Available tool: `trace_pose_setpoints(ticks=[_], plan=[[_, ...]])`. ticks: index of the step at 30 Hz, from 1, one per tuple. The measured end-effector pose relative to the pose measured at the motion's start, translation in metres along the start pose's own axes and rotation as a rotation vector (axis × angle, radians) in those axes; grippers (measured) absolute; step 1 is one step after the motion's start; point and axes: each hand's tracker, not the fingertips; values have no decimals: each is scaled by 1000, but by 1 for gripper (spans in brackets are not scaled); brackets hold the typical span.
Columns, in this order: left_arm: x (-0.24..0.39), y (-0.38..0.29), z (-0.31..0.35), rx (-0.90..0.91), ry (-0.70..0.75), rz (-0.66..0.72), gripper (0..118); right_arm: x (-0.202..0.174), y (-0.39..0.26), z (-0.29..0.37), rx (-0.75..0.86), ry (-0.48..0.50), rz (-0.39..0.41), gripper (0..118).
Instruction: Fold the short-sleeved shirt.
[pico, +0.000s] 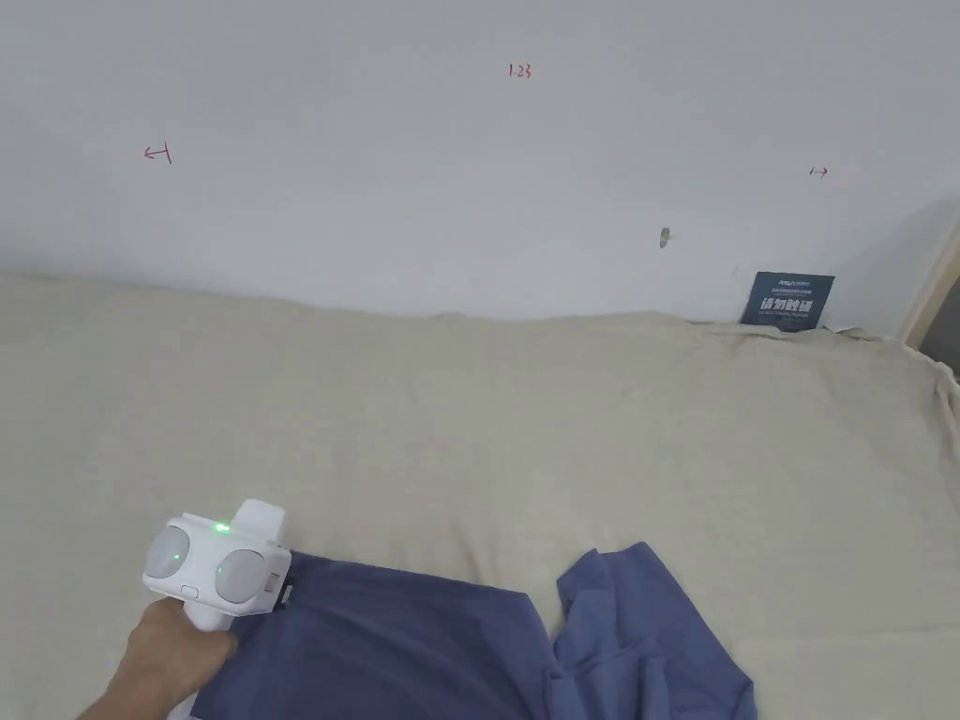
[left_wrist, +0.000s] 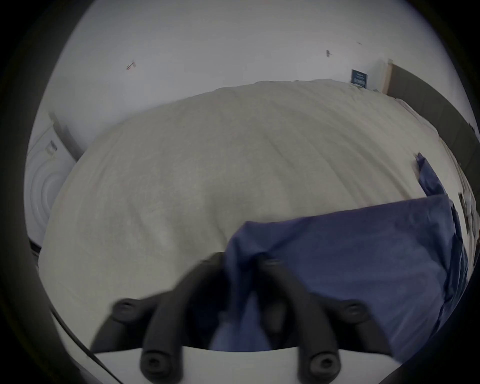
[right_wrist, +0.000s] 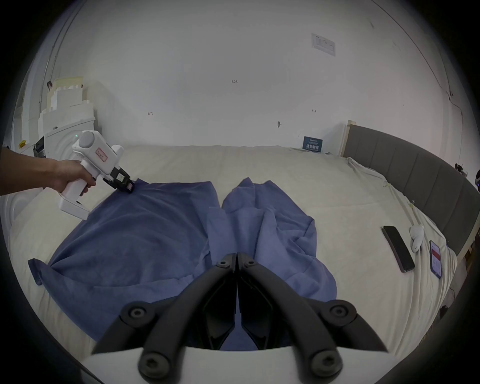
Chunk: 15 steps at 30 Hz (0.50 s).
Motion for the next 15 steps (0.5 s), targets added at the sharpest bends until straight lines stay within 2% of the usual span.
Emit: trace_pose_setpoints(ticks=[5, 8, 11, 13, 15], plan=[[-10, -10, 23, 43, -38, 44, 0, 33, 14, -25, -48, -24, -77, 1], [-16, -20, 51, 114, -51, 42, 0, 68, 37, -57, -87, -45, -108, 1], [-17, -35, 81, 181, -58, 54, 0, 100, 62, -99, -139, -80, -149, 8], [-19, -44, 96, 201, -50, 51, 0, 118, 75, -130, -213, -75, -148, 22], [-19, -55, 108, 228, -34, 70, 0, 130, 82, -160, -287, -82, -132, 51]])
